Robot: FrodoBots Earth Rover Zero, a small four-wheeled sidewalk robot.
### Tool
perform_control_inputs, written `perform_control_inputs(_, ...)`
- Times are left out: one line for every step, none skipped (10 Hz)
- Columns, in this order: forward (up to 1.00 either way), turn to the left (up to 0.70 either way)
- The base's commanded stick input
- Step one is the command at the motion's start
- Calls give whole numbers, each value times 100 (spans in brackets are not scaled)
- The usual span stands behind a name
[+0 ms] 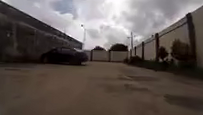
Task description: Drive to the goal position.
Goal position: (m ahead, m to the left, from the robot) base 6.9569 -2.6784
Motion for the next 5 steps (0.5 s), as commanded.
perform_control_inputs(30,0)
perform_control_inputs(30,0)
perform_control_inputs(30,0)
perform_control_inputs(30,0)
perform_control_inputs(30,0)
